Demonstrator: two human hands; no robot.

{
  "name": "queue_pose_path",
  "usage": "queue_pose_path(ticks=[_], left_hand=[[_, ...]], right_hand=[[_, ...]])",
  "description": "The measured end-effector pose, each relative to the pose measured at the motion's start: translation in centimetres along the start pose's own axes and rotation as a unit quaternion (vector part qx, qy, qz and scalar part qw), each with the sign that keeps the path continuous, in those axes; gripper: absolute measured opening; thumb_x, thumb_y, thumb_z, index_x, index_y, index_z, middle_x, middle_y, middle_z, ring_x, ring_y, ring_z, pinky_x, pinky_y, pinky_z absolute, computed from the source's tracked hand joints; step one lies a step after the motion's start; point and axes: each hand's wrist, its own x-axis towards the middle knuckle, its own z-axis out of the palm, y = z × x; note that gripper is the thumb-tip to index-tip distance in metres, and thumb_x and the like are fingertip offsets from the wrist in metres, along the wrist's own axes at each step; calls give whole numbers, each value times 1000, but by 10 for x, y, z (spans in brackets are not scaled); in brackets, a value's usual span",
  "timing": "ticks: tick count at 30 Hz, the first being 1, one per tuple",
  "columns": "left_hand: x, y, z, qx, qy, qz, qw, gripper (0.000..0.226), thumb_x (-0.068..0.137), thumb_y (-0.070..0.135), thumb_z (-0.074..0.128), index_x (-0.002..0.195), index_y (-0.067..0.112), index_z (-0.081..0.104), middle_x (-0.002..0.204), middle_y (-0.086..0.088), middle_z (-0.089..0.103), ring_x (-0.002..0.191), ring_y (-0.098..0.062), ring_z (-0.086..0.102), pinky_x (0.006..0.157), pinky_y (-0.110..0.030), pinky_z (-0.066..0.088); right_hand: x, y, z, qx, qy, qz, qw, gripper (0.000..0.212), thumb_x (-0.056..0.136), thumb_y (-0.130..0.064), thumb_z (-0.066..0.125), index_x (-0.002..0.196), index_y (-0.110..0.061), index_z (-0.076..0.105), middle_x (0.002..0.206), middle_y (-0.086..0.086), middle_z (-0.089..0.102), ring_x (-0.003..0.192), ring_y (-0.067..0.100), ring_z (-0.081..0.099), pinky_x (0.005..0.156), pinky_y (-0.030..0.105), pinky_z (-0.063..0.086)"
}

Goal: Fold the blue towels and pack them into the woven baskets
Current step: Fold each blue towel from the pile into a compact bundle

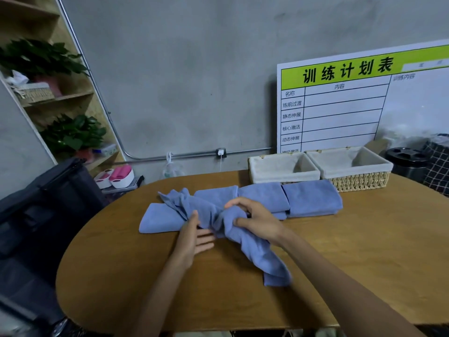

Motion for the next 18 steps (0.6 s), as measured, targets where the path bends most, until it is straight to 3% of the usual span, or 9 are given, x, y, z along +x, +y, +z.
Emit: queue_pose_path(ticks=[4,9,12,15,18], left_hand=[[30,23,-13,-175,-31,-45,983,33,104,42,47,116,12,54,110,-22,66,100,-34,65,97,-48,50],[38,24,-10,-290,-43,-90,952,36,102,38,52,109,3,58,110,-25,63,100,-40,64,87,-54,55],[38,31,-4,-366,-57,-56,927,39,103,35,50,120,1,59,103,-23,72,89,-37,73,76,-48,60],[44,42,-5,-325,-28,37,945,34,104,28,50,133,11,55,93,-5,77,86,-19,75,69,-35,63],[38,54,-5,-188,27,115,975,28,103,30,54,121,9,57,104,-9,72,99,-22,70,67,-30,59]], right_hand=[[25,-25,-3,7,-9,-54,998,40,85,9,57,116,-16,64,116,-8,65,105,-5,57,88,10,41],[46,-54,-24,143,8,-71,987,43,86,14,51,111,-19,62,108,-1,65,95,11,60,81,21,49],[53,-56,-39,150,-1,-62,987,40,83,4,54,112,-21,63,107,10,61,94,17,56,81,26,48],[52,-41,-58,97,30,-25,995,39,84,7,55,108,-21,66,98,-1,64,88,10,56,81,23,46],[43,-22,-76,32,71,14,997,33,85,8,55,107,-14,67,95,-5,69,88,5,61,81,17,47]])
